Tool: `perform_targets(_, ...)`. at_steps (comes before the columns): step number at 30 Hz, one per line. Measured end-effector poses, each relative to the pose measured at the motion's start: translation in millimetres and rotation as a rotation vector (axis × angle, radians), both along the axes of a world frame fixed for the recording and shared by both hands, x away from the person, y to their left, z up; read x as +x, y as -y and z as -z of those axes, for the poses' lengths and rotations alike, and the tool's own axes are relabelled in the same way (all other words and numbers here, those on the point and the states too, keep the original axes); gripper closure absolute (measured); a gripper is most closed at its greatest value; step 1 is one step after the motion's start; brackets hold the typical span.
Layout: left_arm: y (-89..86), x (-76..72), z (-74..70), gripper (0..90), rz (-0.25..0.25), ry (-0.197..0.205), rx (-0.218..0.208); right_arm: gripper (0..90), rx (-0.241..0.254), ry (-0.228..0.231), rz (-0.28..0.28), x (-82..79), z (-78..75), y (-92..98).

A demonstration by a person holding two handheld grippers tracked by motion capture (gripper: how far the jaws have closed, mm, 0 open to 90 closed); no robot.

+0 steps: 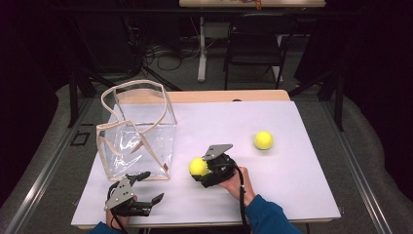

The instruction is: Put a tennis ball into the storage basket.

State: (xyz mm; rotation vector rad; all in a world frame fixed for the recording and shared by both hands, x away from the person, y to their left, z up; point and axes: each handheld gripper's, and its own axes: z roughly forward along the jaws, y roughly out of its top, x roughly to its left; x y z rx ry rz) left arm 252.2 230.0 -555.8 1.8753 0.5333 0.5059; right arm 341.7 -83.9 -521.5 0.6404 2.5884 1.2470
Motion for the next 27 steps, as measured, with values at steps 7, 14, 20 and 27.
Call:
perform_targets(7, -0.4, -0.3, -0.3, 15.8, 0.0, 0.002, -0.001, 25.5, 0.008, 0.011, 0.01, 0.4, -3.1, 3.1)
perform_targets(14, -0.4, -0.3, -0.3, 15.9, 0.002, 0.004, -0.001, 25.6, 0.016, 0.018, 0.019, 1.2, -5.4, 6.2)
perform_targets(20, -0.1, -0.7, -0.4, 15.8, 0.003, 0.003, -0.002, 25.6, 0.023, 0.028, 0.027, 1.2, -6.7, 7.8)
perform_targets(27, -0.4, -0.2, -0.3, 15.8, 0.003, 0.002, -0.002, 25.6, 0.032, 0.036, 0.026, 0.3, -8.8, 8.2)
